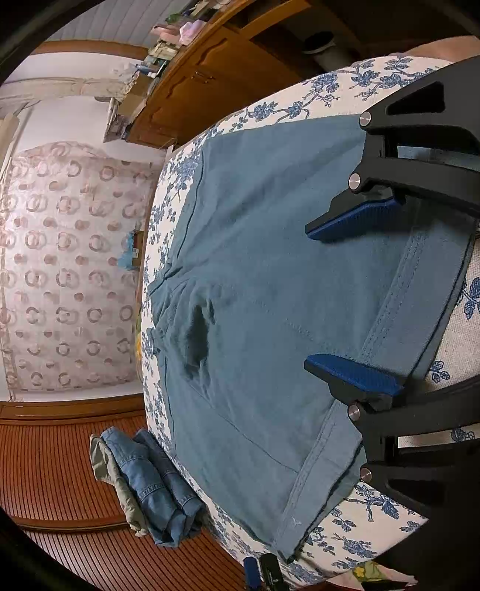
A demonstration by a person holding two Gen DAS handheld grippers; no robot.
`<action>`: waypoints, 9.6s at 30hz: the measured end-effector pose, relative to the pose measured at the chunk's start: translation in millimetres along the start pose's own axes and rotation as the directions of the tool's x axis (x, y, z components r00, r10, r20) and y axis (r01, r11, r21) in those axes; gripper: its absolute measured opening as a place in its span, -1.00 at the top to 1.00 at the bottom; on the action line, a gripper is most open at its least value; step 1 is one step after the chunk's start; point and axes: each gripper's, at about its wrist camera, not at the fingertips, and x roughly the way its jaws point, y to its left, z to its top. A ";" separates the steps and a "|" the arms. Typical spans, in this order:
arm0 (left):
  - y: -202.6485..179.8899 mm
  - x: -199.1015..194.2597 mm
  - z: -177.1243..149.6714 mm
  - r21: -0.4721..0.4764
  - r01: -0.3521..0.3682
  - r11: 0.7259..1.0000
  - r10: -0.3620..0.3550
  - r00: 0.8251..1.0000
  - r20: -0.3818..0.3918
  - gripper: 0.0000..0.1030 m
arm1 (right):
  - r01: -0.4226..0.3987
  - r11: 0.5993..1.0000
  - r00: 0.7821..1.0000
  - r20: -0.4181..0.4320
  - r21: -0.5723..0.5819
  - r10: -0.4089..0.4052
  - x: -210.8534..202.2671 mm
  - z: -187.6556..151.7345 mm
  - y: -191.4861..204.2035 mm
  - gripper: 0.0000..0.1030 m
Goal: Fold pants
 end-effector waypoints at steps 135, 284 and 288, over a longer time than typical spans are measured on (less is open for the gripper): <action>-142.4 36.1 63.1 0.233 0.199 0.952 -0.208 0.978 0.012 -0.03 | -0.094 0.994 0.976 0.201 0.058 0.081 -53.9 -3.4 -36.0 0.89; -177.7 89.3 77.9 0.293 0.182 0.939 -0.164 0.983 -0.083 -0.03 | 0.127 0.987 0.992 -0.036 0.097 -0.124 68.9 116.3 -108.5 0.89; -178.9 96.0 77.8 0.294 0.176 0.939 -0.150 0.982 -0.111 -0.03 | 0.139 0.986 0.988 -0.072 0.087 -0.133 79.0 117.2 -109.1 0.69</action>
